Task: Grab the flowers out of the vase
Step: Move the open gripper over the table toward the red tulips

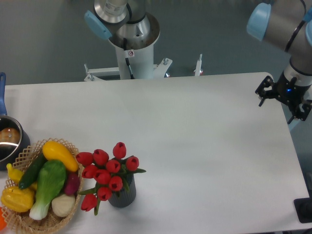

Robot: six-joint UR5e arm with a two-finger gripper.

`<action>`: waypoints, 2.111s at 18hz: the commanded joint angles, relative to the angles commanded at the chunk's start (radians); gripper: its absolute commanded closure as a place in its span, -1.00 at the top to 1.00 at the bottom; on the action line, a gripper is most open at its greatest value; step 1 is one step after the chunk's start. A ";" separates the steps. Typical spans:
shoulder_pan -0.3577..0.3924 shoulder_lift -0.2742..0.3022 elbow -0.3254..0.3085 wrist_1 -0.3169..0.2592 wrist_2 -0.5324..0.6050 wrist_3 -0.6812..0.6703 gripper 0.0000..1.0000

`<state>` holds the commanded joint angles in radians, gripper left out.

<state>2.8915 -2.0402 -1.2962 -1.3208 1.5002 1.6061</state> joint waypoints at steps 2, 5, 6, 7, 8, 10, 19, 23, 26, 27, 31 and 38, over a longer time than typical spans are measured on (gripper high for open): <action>0.000 0.005 -0.008 0.000 0.002 0.000 1.00; -0.018 0.027 -0.040 0.001 0.017 0.008 1.00; -0.023 0.040 -0.067 0.002 0.017 0.005 1.00; -0.025 0.060 -0.096 0.002 0.020 0.005 1.00; -0.025 0.075 -0.132 0.009 0.021 0.008 1.00; -0.011 0.090 -0.191 0.059 0.014 0.000 1.00; -0.017 0.195 -0.354 0.175 -0.003 -0.005 1.00; -0.052 0.224 -0.367 0.149 -0.060 -0.130 1.00; -0.084 0.248 -0.409 0.118 -0.124 -0.138 1.00; -0.093 0.261 -0.435 0.136 -0.179 -0.138 1.00; -0.109 0.290 -0.477 0.238 -0.379 -0.213 1.00; -0.192 0.270 -0.471 0.236 -0.575 -0.302 1.00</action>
<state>2.6999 -1.7702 -1.7672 -1.0845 0.9251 1.3040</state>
